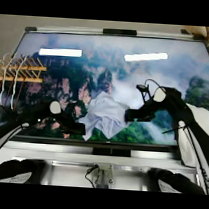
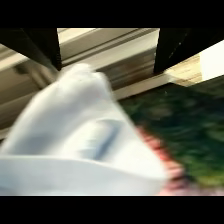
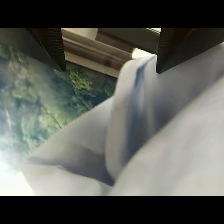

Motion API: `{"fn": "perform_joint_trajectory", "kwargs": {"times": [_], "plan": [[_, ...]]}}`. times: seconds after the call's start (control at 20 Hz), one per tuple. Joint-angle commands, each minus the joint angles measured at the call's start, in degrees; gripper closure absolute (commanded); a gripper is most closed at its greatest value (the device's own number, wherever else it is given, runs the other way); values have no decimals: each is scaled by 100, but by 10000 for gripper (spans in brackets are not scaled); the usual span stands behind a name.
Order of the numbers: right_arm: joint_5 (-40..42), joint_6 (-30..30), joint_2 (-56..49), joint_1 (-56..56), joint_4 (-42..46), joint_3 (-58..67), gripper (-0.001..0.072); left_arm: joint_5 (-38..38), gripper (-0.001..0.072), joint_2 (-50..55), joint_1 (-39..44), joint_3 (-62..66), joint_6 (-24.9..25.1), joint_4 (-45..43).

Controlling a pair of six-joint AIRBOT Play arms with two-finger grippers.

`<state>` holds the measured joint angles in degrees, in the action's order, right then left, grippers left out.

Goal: Fold the shirts.

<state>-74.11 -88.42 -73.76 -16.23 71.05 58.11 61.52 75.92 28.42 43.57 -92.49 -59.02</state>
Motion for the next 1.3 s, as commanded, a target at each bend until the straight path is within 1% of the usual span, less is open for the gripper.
{"fn": "perform_joint_trajectory", "kwargs": {"times": [0.0,0.1,0.15,0.2,0.25,0.35,0.4,0.45,0.5,0.55,0.65,0.75,0.85,0.95,1.0,1.1,1.25], "plan": [[321,212,-120,-238,-66,-15,43,-776,4,48,411,-195,20,472],[448,210,-271,-389,-70,-15,43,-1019,6,116,529,-195,-107,595],[476,210,-376,-492,-76,-15,43,-1095,27,162,568,-195,-205,597],[476,210,-481,-597,-90,-15,43,-1123,148,197,584,-195,-238,597],[481,208,-579,-697,-122,-15,43,-1165,288,227,584,-195,-236,597],[584,83,-750,-901,-179,-15,44,-1215,524,234,575,-192,-227,597],[693,17,-787,-992,-162,-15,148,-1211,649,229,570,-192,-151,595],[800,-44,-780,-1043,-155,-11,436,-1200,672,212,557,-192,-52,592],[837,-323,-743,-1036,-170,-2,648,-1198,673,151,520,-192,33,586],[837,-476,-678,-997,-146,31,649,-1196,674,24,461,-186,28,498],[758,-363,-398,-881,-118,186,652,-981,675,-393,258,-42,24,11],[542,-341,39,-706,177,535,652,-391,675,-988,-118,358,22,-748],[323,-332,667,-472,761,1158,652,334,675,-1707,-586,1091,24,-1613],[348,-302,1370,-201,1178,1941,652,693,675,-2468,-1027,2140,26,-2181],[483,-306,1720,-74,1281,2354,652,643,675,-2804,-1217,2710,28,-2229],[1054,-328,2400,107,1305,3167,652,282,674,-3370,-1462,3906,26,-2223],[2441,-417,3294,111,1290,3908,652,-382,674,-3901,-1488,5248,26,-2227]]}}
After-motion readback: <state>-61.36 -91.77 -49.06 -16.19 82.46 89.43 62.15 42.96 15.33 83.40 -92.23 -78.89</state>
